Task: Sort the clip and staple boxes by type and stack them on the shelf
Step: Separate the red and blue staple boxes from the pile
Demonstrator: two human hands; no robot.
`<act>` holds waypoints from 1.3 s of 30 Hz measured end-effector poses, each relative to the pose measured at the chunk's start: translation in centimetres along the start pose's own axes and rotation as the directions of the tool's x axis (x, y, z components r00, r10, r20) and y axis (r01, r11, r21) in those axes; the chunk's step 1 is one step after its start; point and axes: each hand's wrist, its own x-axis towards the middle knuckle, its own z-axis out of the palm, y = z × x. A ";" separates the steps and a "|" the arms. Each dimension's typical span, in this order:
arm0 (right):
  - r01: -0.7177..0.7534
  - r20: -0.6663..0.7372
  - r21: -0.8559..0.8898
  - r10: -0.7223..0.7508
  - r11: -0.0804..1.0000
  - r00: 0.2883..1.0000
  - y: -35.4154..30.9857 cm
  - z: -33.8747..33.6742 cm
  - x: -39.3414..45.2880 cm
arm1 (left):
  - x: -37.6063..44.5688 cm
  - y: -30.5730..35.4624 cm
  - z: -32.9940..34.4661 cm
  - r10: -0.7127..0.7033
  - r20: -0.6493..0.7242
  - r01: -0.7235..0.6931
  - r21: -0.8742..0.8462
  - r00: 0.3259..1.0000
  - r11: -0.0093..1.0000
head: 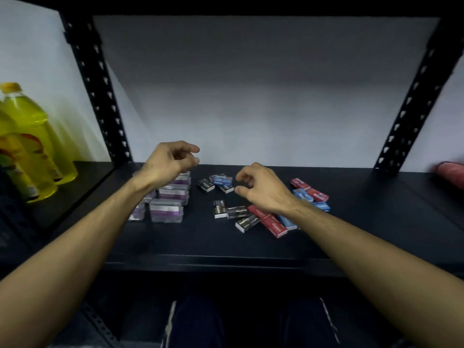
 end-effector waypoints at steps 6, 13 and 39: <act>-0.159 -0.064 -0.033 0.157 0.987 0.986 6.1 -5.5 -2.8 | 3.1 3.4 8.3 0.066 0.165 -0.067 0.000 0.984 0.998; -0.299 -0.171 -0.034 0.289 0.954 0.942 12.3 -9.5 -6.1 | 6.9 5.1 18.8 0.085 0.330 -0.081 -0.025 0.940 0.996; -0.517 -0.002 0.034 0.518 0.855 0.856 17.2 -7.5 -4.9 | 11.2 3.5 25.5 0.067 0.701 -0.429 0.355 0.710 0.831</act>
